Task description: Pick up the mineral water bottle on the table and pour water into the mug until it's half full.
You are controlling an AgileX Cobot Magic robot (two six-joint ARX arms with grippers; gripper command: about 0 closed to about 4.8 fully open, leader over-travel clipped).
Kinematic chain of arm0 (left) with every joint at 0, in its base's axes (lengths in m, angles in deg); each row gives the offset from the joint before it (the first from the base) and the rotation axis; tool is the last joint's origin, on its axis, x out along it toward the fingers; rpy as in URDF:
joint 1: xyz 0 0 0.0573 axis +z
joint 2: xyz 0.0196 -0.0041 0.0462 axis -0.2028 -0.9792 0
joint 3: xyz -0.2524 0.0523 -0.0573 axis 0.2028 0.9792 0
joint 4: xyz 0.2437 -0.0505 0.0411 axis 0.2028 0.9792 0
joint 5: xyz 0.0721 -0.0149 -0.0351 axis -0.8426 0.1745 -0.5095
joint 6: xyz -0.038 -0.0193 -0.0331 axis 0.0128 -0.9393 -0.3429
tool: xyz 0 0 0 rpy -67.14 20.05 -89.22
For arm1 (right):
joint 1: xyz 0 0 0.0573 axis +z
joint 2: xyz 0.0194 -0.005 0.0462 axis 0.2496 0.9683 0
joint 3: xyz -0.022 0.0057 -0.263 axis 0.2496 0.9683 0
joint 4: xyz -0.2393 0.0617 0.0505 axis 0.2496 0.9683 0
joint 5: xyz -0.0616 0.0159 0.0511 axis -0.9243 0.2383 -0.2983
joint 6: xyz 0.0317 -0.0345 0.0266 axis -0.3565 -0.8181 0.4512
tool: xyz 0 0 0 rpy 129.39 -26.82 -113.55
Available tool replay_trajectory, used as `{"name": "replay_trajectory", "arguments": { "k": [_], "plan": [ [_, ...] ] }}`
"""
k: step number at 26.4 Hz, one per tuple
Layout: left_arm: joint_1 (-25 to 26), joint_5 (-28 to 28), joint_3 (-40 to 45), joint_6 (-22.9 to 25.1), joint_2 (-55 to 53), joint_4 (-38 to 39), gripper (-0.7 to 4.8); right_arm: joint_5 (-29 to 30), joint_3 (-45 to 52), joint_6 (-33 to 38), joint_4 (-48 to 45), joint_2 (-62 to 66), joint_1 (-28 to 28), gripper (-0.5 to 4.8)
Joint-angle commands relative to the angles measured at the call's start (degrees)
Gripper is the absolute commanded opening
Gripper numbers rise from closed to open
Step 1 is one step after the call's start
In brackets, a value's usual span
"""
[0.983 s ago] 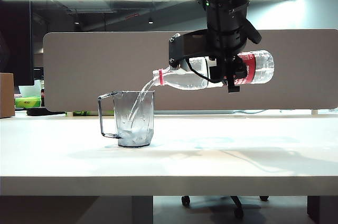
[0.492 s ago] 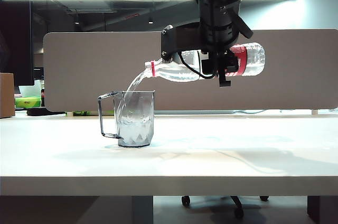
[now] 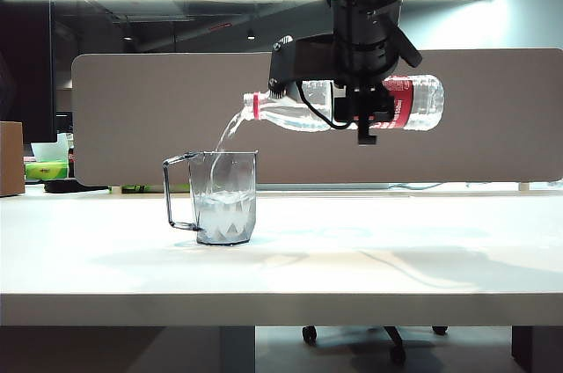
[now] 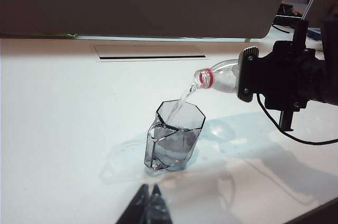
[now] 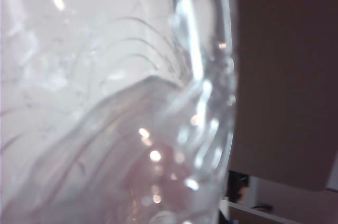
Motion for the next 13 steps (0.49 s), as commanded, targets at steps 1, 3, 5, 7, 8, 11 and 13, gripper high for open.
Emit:
{"name": "replay_trajectory", "arguments": {
  "k": [1, 3, 5, 7, 8, 11, 13],
  "plan": [
    [-0.07, -0.07, -0.22, 0.13, -0.02, -0.35, -0.05, 4.66, -0.55, 14.62, 2.64, -0.59, 0.07, 2.10],
    [-0.07, -0.09, -0.22, 0.13, -0.02, -0.35, -0.05, 8.98, -0.37, 24.15, 4.61, -0.59, 0.07, 2.10],
    [-0.07, -0.09, -0.22, 0.13, -0.02, -0.35, -0.05, 11.50, 0.24, 30.25, 3.85, -0.59, 0.04, 2.10],
    [-0.07, -0.07, -0.22, 0.13, -0.02, -0.35, -0.05, 15.19, 1.05, 36.81, 1.84, -0.59, -0.52, 2.10],
    [-0.07, -0.07, -0.22, 0.13, -0.02, -0.35, -0.05, 16.57, 1.60, 39.45, 0.42, -0.59, -0.87, 2.10],
    [-0.07, -0.07, -0.22, 0.15, -0.02, -0.35, -0.05, 21.42, 4.52, 48.61, -7.28, -0.59, -2.29, 2.10],
    [-0.07, -0.07, -0.22, 0.13, -0.02, -0.35, -0.05, 24.00, 6.82, 52.43, -13.03, -0.57, -3.28, 2.10]
  ]
}}
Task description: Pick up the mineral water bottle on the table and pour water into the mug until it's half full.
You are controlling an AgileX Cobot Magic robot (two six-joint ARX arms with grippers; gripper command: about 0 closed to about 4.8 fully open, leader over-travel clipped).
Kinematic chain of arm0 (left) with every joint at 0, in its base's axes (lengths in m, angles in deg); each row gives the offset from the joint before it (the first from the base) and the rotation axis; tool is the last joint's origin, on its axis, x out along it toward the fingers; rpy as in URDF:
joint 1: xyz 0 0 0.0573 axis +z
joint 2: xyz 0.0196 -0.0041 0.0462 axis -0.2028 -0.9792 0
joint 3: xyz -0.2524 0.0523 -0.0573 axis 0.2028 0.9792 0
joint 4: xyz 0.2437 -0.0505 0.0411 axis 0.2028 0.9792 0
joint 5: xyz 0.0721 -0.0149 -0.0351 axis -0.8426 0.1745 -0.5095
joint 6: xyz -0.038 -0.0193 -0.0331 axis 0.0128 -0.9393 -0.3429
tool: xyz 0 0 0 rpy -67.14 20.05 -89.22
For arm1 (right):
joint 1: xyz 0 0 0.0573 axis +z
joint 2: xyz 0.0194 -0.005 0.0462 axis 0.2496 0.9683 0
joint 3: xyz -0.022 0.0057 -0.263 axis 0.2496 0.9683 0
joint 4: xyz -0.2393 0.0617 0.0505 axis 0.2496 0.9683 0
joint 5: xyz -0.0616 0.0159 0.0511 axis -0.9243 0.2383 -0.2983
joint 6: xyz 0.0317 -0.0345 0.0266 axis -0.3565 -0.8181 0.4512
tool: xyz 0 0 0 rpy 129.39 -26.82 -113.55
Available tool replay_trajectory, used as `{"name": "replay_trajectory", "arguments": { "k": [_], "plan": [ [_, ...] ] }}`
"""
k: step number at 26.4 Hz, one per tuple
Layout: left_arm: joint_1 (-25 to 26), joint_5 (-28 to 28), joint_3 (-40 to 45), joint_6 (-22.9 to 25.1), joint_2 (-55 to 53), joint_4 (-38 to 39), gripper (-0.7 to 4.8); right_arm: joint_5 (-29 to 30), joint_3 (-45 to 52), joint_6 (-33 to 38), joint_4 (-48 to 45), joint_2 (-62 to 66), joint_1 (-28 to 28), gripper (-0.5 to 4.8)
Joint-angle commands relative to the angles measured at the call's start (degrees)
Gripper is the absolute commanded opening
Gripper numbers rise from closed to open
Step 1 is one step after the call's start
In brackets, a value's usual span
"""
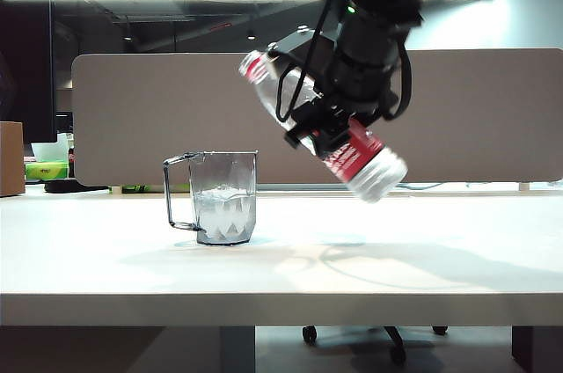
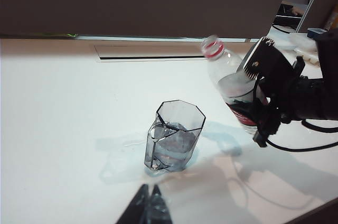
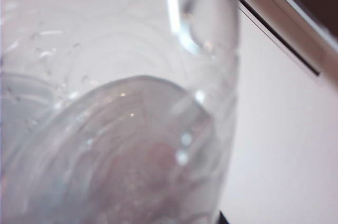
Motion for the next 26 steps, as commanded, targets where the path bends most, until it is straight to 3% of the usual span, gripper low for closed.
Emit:
{"name": "replay_trajectory", "arguments": {
  "k": [1, 5, 9, 17, 26],
  "plan": [
    [-0.07, -0.07, -0.22, 0.13, -0.04, -0.33, -0.05, 5.57, 4.07, 9.99, -14.69, -0.55, -1.79, 2.10],
    [-0.07, -0.07, -0.22, 0.13, -0.04, -0.33, -0.05, 12.79, 12.98, 18.75, -38.91, 0.44, -4.57, 2.06],
    [-0.07, -0.07, -0.22, 0.13, -0.04, -0.33, -0.05, 15.32, 15.30, 23.87, -49.68, 4.28, -6.19, 2.06],
    [-0.07, -0.07, -0.22, 0.13, -0.04, -0.33, -0.05, 17.25, 15.34, 26.16, -54.99, 12.50, -6.64, 2.07],
    [-0.07, -0.07, -0.22, 0.13, -0.04, -0.33, -0.05, 17.27, 15.78, 26.47, -54.71, 14.32, -6.54, 3.75]
  ]
}}
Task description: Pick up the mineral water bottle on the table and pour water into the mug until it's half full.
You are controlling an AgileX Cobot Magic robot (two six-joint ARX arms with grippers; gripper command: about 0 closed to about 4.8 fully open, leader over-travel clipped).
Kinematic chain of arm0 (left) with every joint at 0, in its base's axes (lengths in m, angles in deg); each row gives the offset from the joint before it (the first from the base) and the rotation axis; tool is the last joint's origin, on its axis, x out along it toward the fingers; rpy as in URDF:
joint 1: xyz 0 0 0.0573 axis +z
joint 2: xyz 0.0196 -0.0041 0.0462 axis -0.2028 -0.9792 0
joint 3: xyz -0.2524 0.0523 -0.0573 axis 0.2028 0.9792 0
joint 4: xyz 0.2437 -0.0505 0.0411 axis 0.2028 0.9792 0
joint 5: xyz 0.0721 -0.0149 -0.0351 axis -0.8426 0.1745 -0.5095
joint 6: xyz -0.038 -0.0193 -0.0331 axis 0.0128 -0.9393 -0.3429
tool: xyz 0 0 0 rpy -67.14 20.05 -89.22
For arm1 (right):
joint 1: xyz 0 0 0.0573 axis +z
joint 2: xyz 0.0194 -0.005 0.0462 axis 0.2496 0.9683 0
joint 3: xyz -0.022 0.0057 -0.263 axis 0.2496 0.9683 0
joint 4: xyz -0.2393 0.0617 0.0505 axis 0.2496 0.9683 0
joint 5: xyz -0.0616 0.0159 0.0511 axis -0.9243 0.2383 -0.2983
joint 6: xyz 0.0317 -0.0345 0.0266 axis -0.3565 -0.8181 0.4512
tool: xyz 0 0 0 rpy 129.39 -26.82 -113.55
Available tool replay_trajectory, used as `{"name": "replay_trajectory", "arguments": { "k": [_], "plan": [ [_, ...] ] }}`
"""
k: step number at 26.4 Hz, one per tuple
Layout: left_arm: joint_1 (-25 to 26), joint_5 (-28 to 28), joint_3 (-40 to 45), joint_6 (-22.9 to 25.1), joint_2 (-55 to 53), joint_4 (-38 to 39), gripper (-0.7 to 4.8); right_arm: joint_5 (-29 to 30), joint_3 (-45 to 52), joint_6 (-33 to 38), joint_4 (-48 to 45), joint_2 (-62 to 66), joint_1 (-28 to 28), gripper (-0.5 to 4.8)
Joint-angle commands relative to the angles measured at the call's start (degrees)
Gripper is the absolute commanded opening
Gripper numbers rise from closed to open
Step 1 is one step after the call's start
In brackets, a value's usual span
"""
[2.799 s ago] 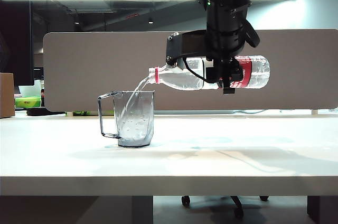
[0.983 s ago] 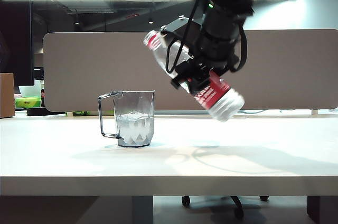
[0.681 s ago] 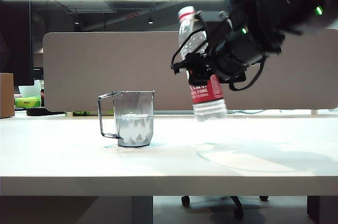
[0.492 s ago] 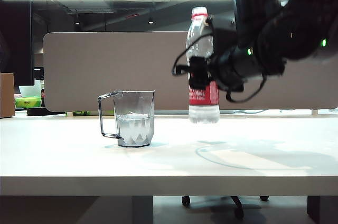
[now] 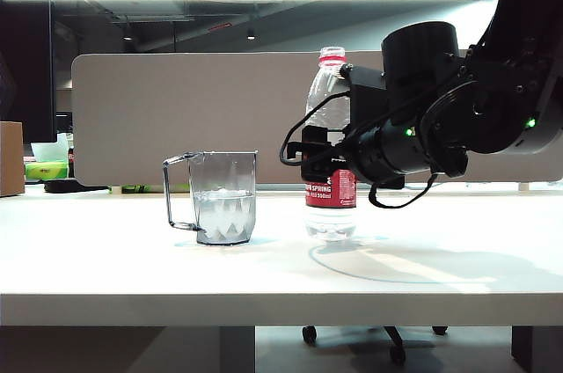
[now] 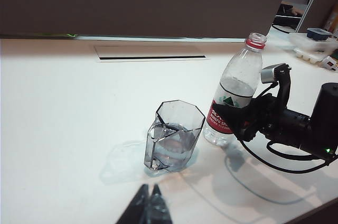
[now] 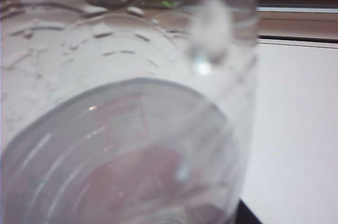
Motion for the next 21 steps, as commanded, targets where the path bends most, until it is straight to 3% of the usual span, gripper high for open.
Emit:
{"name": "replay_trajectory", "arguments": {
  "k": [1, 4, 12, 13, 16, 17, 21],
  "plan": [
    [-0.07, -0.07, -0.22, 0.13, -0.07, -0.33, -0.05, 0.15, 0.55, 0.24, 0.26, -0.04, 0.09, 3.89],
    [-0.07, -0.07, -0.22, 0.13, -0.07, -0.33, -0.05, 1.09, 2.80, 0.22, 0.33, -1.49, 0.24, 4.73],
    [-0.07, -0.07, -0.22, 0.13, -0.07, -0.33, -0.05, 1.09, 13.53, 0.26, 0.35, -12.24, 0.26, 4.74],
    [-0.07, -0.07, -0.22, 0.13, -0.07, -0.33, -0.05, 1.09, 15.06, 0.26, 0.35, -13.97, 0.46, 4.34],
    [-0.07, -0.07, -0.22, 0.13, -0.07, -0.33, -0.05, 1.18, 20.52, 0.22, 0.35, -21.18, 1.11, 1.40],
    [-0.07, -0.07, -0.22, 0.13, -0.07, -0.33, -0.05, 1.14, 21.99, 0.17, 0.35, -23.32, 1.25, 0.77],
    [-0.07, -0.09, -0.22, 0.13, -0.07, -0.33, -0.05, 1.64, 27.32, 0.28, 2.23, -33.09, 1.25, 0.28]
  ]
}}
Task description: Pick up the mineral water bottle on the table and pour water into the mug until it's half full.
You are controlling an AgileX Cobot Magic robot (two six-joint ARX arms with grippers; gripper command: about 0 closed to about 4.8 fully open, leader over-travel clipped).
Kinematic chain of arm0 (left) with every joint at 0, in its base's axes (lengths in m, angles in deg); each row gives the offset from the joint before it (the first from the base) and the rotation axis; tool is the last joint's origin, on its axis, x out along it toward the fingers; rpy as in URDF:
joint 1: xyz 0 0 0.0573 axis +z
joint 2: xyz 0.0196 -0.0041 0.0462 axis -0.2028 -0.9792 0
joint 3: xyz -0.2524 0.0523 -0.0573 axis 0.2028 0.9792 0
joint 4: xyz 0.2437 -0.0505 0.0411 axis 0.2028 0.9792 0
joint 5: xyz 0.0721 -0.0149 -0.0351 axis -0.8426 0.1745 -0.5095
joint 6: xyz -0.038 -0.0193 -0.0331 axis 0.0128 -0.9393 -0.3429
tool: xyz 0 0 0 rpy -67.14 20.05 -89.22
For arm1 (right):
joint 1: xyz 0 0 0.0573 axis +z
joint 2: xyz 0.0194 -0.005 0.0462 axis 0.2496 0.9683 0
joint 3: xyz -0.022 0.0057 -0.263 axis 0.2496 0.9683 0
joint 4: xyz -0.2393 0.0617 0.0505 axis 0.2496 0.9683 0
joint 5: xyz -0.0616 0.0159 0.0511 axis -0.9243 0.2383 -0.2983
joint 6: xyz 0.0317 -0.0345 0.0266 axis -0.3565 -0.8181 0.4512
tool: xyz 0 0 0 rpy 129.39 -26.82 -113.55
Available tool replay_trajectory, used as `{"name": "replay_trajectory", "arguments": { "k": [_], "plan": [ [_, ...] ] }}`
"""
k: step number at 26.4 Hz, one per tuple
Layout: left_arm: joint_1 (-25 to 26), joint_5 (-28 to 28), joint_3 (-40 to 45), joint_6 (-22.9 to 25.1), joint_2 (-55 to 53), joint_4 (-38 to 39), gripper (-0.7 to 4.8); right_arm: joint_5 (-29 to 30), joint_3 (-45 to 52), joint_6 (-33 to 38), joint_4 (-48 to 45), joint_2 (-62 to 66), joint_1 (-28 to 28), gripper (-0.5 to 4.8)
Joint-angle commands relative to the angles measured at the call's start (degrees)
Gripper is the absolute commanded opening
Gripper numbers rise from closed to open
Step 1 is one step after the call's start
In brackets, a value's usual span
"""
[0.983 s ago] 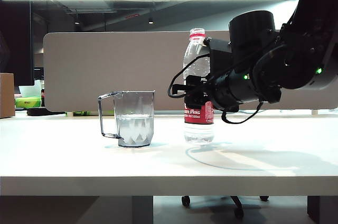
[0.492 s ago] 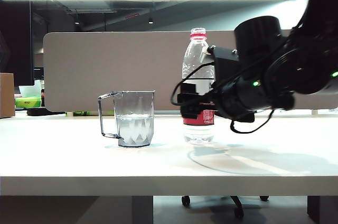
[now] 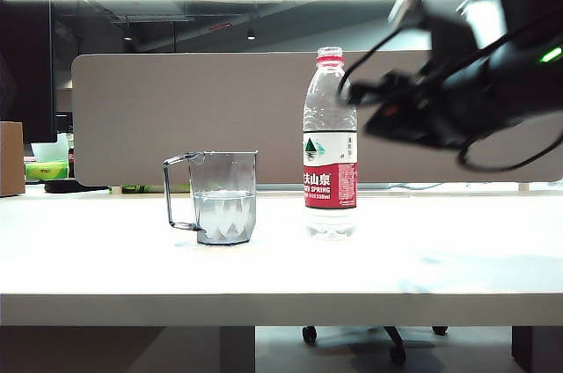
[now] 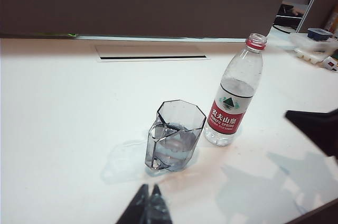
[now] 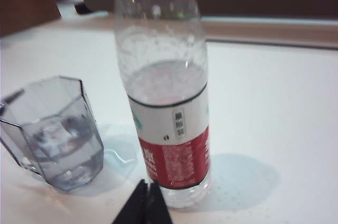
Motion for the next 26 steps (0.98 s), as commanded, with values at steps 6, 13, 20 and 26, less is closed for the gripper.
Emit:
{"name": "replay_trajectory", "arguments": {
  "k": [6, 13, 20, 26],
  "plan": [
    [-0.04, -1.31, -0.22, 0.31, 0.02, -0.61, -0.05, 1.29, 5.70, 0.04, 13.35, -20.26, 0.00, -0.06],
    [-0.04, -11.15, -0.20, 2.16, 0.02, 3.56, -0.05, -0.44, 5.73, -0.04, 32.04, -37.29, 0.00, -0.06],
    [-0.07, -22.05, 0.24, -1.77, 1.27, 4.46, -0.05, -1.84, 5.73, -3.26, 46.93, -52.76, 0.28, -0.06],
    [-0.02, -20.63, 0.26, -3.80, 8.68, 4.76, -0.05, -5.62, 5.75, -3.45, 57.29, -63.12, 0.24, -0.06]
  ]
}}
